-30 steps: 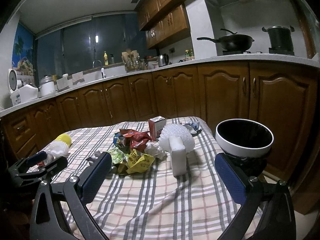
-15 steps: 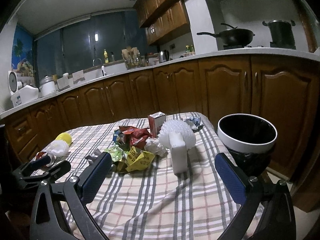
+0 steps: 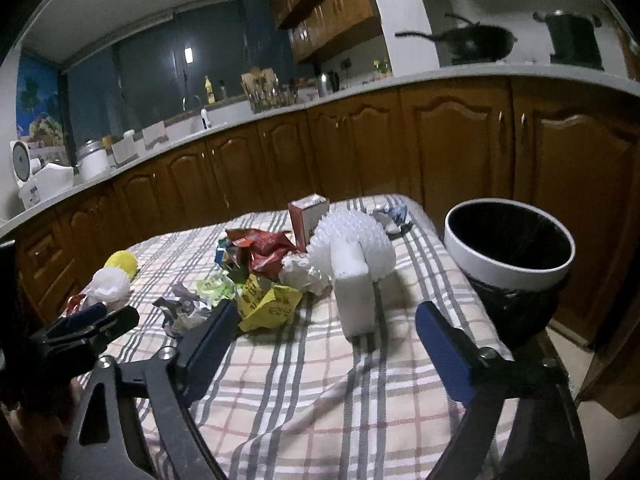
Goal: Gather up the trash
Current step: 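Grasp the crumpled silver wrapper with the left gripper while the right grasps the white sponge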
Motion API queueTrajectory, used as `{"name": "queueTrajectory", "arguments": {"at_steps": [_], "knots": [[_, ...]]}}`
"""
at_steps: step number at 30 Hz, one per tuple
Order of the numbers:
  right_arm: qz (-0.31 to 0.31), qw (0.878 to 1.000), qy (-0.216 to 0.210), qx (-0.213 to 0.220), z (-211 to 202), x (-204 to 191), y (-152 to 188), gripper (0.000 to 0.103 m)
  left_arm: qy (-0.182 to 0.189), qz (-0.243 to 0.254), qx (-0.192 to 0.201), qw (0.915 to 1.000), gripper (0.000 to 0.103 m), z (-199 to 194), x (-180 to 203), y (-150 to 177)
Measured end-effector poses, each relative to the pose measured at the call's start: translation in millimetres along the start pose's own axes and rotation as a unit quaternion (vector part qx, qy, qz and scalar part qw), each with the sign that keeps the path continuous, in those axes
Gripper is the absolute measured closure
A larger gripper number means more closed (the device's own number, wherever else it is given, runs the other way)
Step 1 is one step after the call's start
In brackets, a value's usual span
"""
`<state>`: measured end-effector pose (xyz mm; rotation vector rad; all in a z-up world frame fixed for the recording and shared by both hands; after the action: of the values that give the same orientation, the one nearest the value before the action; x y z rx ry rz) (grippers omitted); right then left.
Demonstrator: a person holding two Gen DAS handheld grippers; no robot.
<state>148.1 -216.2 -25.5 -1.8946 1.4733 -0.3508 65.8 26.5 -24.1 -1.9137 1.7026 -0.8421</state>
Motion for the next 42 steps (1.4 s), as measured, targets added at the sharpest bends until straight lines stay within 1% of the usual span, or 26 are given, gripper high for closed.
{"name": "queueTrajectory", "arguments": {"at_steps": [1, 3, 4, 7, 8, 10, 13, 15, 16, 17, 18, 19, 20, 21, 24, 26, 32, 38, 42], "knots": [[0.003, 1.0, -0.001, -0.009, 6.7, 2.4, -2.6, 0.019, 0.0, -0.003, -0.004, 1.0, 0.011, 4.4, -1.4, -3.3], [0.006, 1.0, 0.001, -0.022, 16.4, 7.1, -5.8, 0.027, 0.001, -0.009, -0.013, 0.9999, 0.012, 12.6, -5.7, -10.7], [0.007, 0.999, 0.002, -0.032, 22.9, 9.6, -7.8, 0.028, 0.001, -0.011, -0.017, 0.9998, 0.012, 15.8, -7.1, -14.0], [0.012, 0.998, 0.004, -0.054, 39.4, 16.3, -12.5, 0.036, -0.006, -0.013, -0.031, 0.9994, 0.017, 29.8, -10.6, -24.0], [0.013, 0.998, 0.004, -0.061, 44.5, 18.0, -13.9, 0.039, -0.004, -0.014, -0.039, 0.9991, 0.021, 35.7, -12.2, -27.1], [0.015, 0.997, -0.001, -0.073, 54.4, 21.8, -16.1, 0.04, -0.001, -0.017, -0.053, 0.9985, 0.027, 48.4, -12.3, -32.4], [0.018, 0.996, -0.006, -0.084, 64.4, 24.8, -18.6, 0.043, 0.013, -0.015, -0.074, 0.997, 0.037, 66.5, -12.8, -37.7], [0.021, 0.996, -0.011, -0.09, 69.8, 26.9, -20.2, 0.043, 0.021, -0.005, -0.086, 0.996, 0.047, 75.5, -10.6, -38.3], [0.023, 0.995, -0.013, -0.091, 71.9, 27.8, -21.0, 0.043, 0.023, -0.001, -0.09, 0.9957, 0.049, 79.2, -9.7, -38.5], [0.023, 0.995, -0.014, -0.093, 73.1, 28.1, -21.5, 0.043, 0.026, 0.004, -0.093, 0.9954, 0.055, 81.1, -7.6, -37.3], [0.022, 0.995, -0.013, -0.093, 74.6, 28.9, -21.9, 0.046, 0.023, 0.007, -0.09, 0.9956, 0.061, 81.9, -7.1, -37.2], [0.021, 0.995, -0.014, -0.095, 75.9, 28.7, -22.4, 0.051, 0.02, 0.012, -0.086, 0.996, 0.063, 80.7, -6.3, -36.1], [0.022, 0.995, -0.015, -0.097, 76.7, 29.2, -22.2, 0.065, 0.02, 0.017, -0.083, 0.9962, 0.065, 79.1, -4.9, -34.8], [0.023, 0.995, -0.017, -0.1, 77.2, 30.2, -21.4, 0.073, 0.024, 0.021, -0.079, 0.9964, 0.069, 76.6, -3.9, -33.3], [0.026, 0.995, -0.024, -0.091, 71.0, 32.2, -18.9, 0.074, 0.034, 0.029, -0.065, 0.9969, 0.074, 64.7, 0.8, -29.3], [0.025, 0.996, -0.027, -0.079, 60.3, 32.2, -17.1, 0.074, 0.044, 0.035, -0.056, 0.9969, 0.075, 54.7, 5.0, -28.1], [0.026, 0.997, -0.033, -0.058, 31.9, 37.1, -13.2, 0.074, 0.077, 0.059, -0.025, 0.995, 0.076, 22.3, 22.8, -25.6], [0.044, 0.998, -0.026, -0.039, 9.4, 55.3, -11.5, 0.075, 0.112, 0.09, -0.007, 0.9896, 0.076, 3.9, 46.6, -30.0], [0.058, 0.998, -0.02, -0.031, -0.7, 71.0, -11.2, 0.075, 0.134, 0.111, -0.01, 0.9847, 0.076, 4.8, 64.9, -32.3]]}}
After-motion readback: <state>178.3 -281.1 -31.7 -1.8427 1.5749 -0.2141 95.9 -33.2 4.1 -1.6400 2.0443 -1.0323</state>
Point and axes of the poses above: each gripper's, at about its wrist camera, not at the fingertips, and z roughly the way its jaws point, x to its right, y to its underside, the point moved 1 cm from there along z, roughly the way its jaws point, and after that the axes turned 12 degrees about -x, right-handed, at the moved point
